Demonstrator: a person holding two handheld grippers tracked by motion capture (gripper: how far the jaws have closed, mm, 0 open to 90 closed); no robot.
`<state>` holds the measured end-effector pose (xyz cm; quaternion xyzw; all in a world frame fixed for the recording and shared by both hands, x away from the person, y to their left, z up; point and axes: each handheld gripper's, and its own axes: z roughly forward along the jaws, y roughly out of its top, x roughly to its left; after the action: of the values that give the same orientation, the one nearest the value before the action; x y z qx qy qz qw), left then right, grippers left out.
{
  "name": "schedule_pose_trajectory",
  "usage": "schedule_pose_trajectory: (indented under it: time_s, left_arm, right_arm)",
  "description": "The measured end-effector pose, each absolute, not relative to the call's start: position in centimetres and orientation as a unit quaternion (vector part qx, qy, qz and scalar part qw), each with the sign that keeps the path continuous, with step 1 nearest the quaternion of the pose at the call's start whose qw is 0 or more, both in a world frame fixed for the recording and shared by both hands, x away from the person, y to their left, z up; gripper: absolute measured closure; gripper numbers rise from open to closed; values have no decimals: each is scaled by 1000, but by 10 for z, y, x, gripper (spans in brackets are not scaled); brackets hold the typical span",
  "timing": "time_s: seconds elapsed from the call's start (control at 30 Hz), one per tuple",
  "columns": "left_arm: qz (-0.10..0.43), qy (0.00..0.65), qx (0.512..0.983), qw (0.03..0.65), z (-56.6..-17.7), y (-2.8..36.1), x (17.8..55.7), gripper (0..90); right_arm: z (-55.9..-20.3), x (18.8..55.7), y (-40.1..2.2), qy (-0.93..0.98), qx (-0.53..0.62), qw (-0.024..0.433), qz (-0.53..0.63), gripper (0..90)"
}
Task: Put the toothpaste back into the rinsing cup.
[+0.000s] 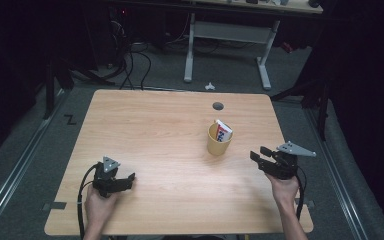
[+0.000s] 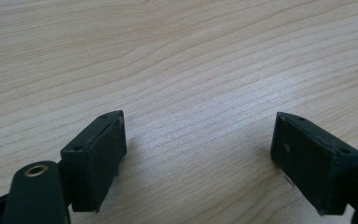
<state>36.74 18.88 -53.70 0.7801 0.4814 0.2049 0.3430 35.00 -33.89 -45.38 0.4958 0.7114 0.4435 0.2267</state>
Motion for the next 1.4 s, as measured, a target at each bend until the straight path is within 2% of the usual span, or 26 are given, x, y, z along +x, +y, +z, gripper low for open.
schedule_pose_trajectory:
  time_s: [0.87,1.17,1.4]
  left_arm:
    - [205,481,780,343,-537,189,367,186]
    - [205,481,780,343,-537,189,367,186]
    - [205,481,780,343,-537,189,367,186]
  right_arm:
    - [-472,349,-335,716,504,218,431,483]
    - [-480,348,-333,717,507,237,416,492]
    - [-487,350,-335,716,514,234,410,494]
